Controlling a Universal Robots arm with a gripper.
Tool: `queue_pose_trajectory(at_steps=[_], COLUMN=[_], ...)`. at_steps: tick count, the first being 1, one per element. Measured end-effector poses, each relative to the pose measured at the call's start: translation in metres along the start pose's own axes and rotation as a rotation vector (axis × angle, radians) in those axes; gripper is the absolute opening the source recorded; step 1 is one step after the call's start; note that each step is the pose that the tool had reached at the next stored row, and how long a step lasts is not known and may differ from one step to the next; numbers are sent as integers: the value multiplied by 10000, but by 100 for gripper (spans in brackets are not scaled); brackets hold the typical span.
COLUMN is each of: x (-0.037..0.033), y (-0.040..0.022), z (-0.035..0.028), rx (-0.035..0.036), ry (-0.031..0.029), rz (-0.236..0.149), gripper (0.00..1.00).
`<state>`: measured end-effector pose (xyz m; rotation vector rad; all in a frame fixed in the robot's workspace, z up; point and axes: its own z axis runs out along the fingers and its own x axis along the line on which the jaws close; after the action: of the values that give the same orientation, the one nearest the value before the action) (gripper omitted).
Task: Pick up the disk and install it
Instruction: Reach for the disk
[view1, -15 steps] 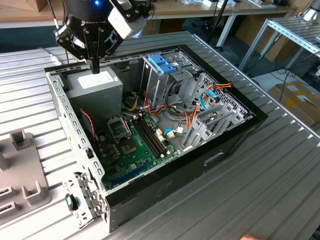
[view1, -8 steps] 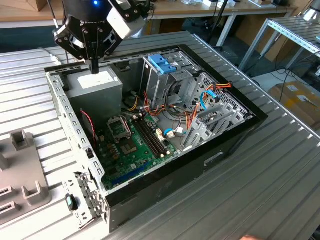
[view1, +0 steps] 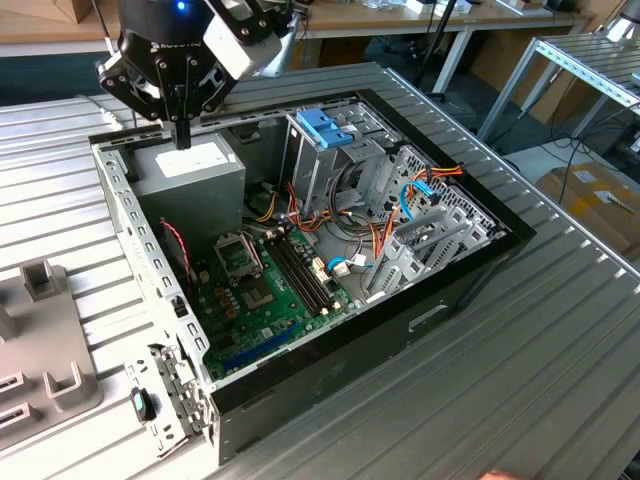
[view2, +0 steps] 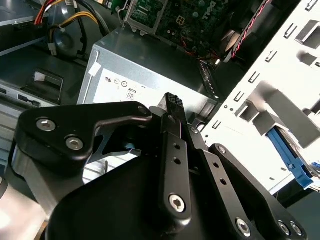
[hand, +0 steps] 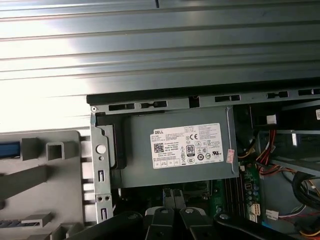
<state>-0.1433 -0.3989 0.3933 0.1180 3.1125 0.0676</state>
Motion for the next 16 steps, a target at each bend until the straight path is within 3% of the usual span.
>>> queue_pose_trajectory(at_steps=[16], x=[52], y=[-4], z=[-1], rx=[0], ry=[0], rz=[0], gripper=[11])
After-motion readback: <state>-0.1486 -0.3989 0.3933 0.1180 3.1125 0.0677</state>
